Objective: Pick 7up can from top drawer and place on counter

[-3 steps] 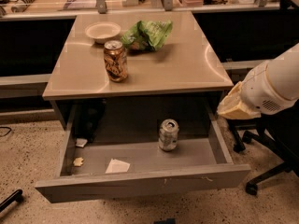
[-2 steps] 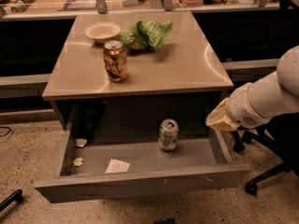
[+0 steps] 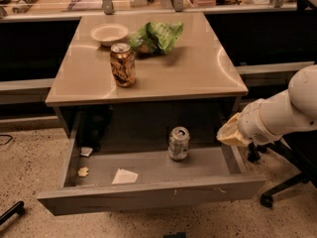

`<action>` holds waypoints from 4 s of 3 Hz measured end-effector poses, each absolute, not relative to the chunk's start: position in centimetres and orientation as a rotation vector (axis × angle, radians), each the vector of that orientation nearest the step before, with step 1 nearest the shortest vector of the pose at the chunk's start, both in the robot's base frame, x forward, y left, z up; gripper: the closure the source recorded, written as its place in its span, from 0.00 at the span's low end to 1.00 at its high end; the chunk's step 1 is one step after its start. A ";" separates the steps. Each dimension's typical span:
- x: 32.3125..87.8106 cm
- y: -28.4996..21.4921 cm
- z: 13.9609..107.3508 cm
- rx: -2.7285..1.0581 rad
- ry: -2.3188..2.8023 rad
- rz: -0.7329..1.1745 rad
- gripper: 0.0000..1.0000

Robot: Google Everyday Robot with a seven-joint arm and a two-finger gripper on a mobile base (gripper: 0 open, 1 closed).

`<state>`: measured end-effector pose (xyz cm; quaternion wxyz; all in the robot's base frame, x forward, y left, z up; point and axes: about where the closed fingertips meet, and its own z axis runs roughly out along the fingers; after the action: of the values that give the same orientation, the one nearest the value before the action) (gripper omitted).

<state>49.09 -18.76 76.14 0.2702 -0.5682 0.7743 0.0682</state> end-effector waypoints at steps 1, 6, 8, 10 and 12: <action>49.8 -17.9 73.0 -1.519 2.044 0.251 0.60; 54.0 -13.4 68.3 -1.389 1.859 0.426 0.25; 54.9 -9.2 66.5 -1.425 1.797 0.526 0.20; 54.8 -7.4 65.7 -1.470 1.777 0.561 0.38; 54.8 -7.4 65.8 -1.471 1.776 0.562 0.85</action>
Offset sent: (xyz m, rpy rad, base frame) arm 0.0219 0.0195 -0.0744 0.1754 -0.0123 0.0299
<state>54.79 -7.40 65.76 0.3747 -0.5745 0.6938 0.2195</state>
